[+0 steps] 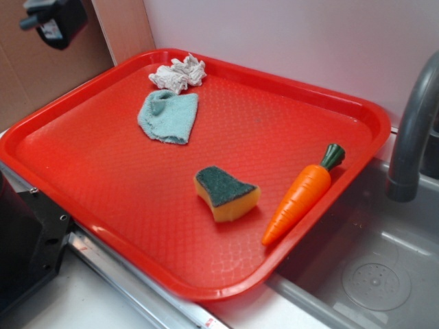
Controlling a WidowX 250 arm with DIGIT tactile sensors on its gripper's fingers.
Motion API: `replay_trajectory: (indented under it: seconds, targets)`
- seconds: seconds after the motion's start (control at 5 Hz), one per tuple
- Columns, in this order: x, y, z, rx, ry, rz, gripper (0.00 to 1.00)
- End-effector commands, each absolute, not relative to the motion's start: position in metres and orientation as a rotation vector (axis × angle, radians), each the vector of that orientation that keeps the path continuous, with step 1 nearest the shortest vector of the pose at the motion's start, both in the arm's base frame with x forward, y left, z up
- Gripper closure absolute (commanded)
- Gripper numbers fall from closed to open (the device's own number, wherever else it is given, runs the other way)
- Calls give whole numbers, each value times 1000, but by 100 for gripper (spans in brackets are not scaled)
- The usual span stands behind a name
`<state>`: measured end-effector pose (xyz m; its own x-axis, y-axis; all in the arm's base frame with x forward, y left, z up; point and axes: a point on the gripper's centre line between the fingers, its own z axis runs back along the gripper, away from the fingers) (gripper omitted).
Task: Grab the green sponge.
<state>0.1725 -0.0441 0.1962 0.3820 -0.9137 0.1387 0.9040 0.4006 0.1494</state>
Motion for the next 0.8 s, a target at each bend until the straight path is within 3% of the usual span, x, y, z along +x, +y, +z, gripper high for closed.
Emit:
replay_trajectory:
  seconds: [0.0,0.2,0.4,0.6]
  targets:
    - [183,-65,169,61,-205,-1366,0]
    - [189,-82,150,119,-152,-1327,0]
    - [188,-92,133,121,-200,-1375,0]
    - [189,-100,112,139,-164,-1455,0]
